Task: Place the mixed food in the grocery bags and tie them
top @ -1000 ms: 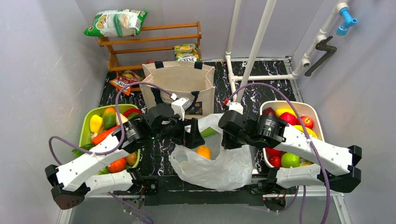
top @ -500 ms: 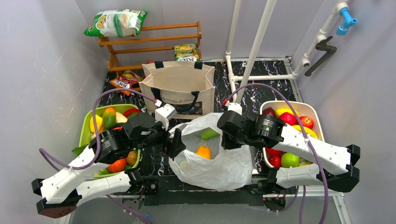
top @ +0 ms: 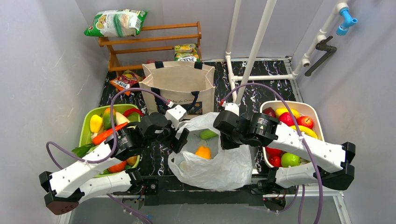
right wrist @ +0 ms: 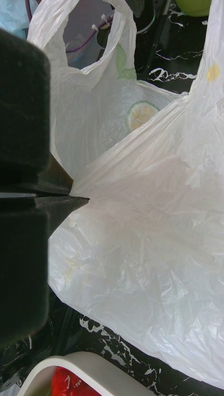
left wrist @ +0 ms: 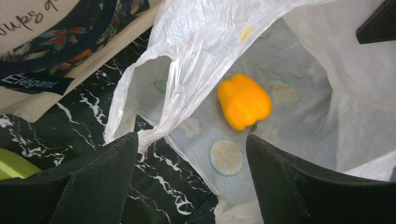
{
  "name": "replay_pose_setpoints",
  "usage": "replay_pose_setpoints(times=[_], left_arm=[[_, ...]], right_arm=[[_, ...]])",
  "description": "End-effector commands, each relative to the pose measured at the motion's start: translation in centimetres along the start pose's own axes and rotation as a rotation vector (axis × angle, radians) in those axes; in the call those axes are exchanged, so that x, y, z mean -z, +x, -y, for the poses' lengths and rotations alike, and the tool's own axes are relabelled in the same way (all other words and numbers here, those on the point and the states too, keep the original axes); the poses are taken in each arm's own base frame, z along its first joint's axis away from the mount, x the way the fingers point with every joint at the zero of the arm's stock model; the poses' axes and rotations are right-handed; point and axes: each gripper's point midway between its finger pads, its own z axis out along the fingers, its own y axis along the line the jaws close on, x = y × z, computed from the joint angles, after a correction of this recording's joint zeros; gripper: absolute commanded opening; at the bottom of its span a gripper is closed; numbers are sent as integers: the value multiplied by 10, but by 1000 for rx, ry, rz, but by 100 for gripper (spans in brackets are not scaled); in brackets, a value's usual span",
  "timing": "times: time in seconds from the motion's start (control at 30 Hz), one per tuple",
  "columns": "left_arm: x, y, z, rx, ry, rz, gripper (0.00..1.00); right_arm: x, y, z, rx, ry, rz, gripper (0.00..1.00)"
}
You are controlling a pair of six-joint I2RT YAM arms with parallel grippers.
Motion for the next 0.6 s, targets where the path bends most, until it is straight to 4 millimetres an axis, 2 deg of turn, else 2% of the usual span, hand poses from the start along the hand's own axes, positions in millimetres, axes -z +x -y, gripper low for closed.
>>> replay_pose_setpoints(times=[0.0,0.17,0.27,0.3,0.37,0.4,0.5,0.57], left_arm=[[-7,-5,-13,-94,-66,23,84],[-22,2,-26,-136,-140,-18,90],[-31,4,-24,-153,-132,-36,90],[-33,5,-24,-157,-129,-40,86],[-39,8,-24,-161,-122,-51,70],[-42,10,-24,-164,-118,-57,65],[-49,12,-25,-154,-117,-76,63],[-50,11,-26,-143,-114,-95,48]], right_arm=[[7,-9,-3,0,-2,22,1],[9,-10,-4,-2,-5,21,1],[9,-9,-2,-3,-1,18,1],[9,-9,-3,-3,0,17,1],[9,-8,-3,-2,0,12,1],[10,-8,-3,0,3,9,1],[12,-9,-1,5,12,5,1],[13,-9,1,6,16,8,1]])
